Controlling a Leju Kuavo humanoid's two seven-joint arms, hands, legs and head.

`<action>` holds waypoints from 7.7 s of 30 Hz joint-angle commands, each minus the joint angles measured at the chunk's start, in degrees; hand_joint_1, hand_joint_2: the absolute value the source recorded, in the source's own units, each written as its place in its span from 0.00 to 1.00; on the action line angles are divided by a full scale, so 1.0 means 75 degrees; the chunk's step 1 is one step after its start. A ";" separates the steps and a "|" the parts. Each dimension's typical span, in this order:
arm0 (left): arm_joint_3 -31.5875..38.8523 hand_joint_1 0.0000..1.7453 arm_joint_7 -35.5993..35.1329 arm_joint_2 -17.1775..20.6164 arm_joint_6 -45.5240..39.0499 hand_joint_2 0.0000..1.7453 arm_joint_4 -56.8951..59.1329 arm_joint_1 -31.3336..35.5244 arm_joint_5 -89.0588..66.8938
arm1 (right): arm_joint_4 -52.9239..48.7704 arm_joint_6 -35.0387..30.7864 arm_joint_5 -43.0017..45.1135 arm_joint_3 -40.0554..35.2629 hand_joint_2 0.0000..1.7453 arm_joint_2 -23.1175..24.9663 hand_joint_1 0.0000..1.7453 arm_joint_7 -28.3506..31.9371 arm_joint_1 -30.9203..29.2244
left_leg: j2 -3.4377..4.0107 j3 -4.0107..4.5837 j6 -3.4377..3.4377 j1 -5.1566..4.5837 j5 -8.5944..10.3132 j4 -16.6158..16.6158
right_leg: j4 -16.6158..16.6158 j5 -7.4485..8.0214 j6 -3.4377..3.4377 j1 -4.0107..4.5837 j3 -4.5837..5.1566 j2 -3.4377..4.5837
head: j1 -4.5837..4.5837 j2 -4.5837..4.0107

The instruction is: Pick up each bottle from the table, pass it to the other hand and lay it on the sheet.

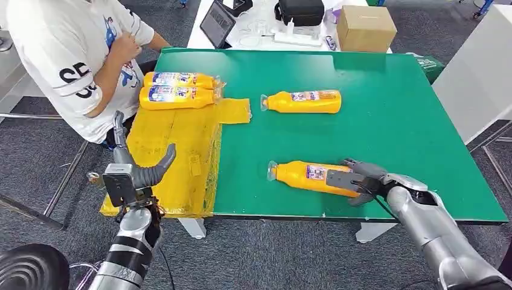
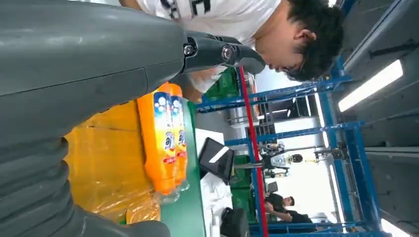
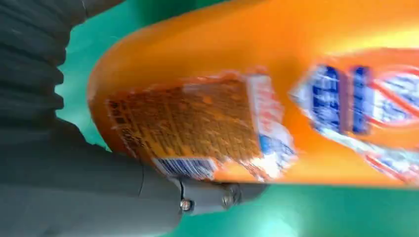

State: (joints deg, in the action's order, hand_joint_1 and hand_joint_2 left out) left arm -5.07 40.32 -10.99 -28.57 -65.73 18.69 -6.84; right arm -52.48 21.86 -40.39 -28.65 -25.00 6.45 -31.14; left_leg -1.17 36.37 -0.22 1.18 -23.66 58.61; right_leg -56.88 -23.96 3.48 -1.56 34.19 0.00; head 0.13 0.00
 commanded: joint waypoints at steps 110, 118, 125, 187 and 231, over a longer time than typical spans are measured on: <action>-0.2283 1.00 -0.2428 -0.0311 0.7528 1.00 0.0572 -0.0267 0.4628 | 0.2193 -0.5257 0.0640 -0.0942 1.00 0.5330 1.00 0.3635 0.1989 | 0.0018 -0.0008 0.0014 0.0022 -0.0021 0.0002 | 0.0007 -0.0026 -0.0031 0.0028 0.0002 -0.0016 | 0.0000 0.0000; -0.2338 1.00 -0.2416 -0.0300 0.7630 1.00 0.0526 -0.0304 0.4629 | 0.2154 -0.5256 0.0632 -0.0922 1.00 0.5333 1.00 0.3594 0.1979 | 0.0020 0.0000 0.0013 0.0019 -0.0016 0.0000 | 0.0006 -0.0024 -0.0027 0.0024 0.0013 -0.0013 | 0.0003 0.0000; -0.2645 1.00 -0.2353 -0.0395 0.7454 1.00 0.0537 -0.0376 0.4231 | 0.2135 -0.5173 0.0617 -0.0881 1.00 0.5329 1.00 0.3505 0.1908 | 0.0032 0.0022 0.0009 0.0014 -0.0006 -0.0001 | 0.0002 -0.0016 -0.0018 0.0016 0.0042 0.0003 | 0.0003 0.0000; -0.1849 1.00 -0.4222 0.1258 -0.1189 1.00 0.6250 0.2407 -0.9638 | -0.4951 -0.4794 0.5111 0.1908 0.00 0.4898 0.00 0.4473 0.3688 | 0.0093 0.0000 0.0008 0.0014 -0.0015 -0.0008 | 0.0006 0.0005 -0.0046 0.0021 0.0032 0.0051 | 0.0000 0.0000; 0.0239 0.00 -0.2351 0.0746 0.3384 0.00 0.6168 0.2098 -0.6259 | -0.3724 -0.4096 0.4956 0.2073 0.00 0.5032 0.00 0.4261 0.3275 | 0.0034 -0.0118 0.0013 0.0002 0.0010 -0.0042 | 0.0033 0.0014 -0.0033 0.0010 -0.0110 0.0020 | 0.0006 0.0000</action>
State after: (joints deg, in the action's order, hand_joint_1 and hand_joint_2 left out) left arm -6.95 21.99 -4.59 -6.03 -23.32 38.23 -56.19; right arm -87.78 -9.55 -3.19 -14.62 13.05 38.42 -3.41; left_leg -1.35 35.65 -0.23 1.20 -23.64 58.51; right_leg -56.87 -24.04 3.43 -1.54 33.41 -0.17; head 0.18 0.00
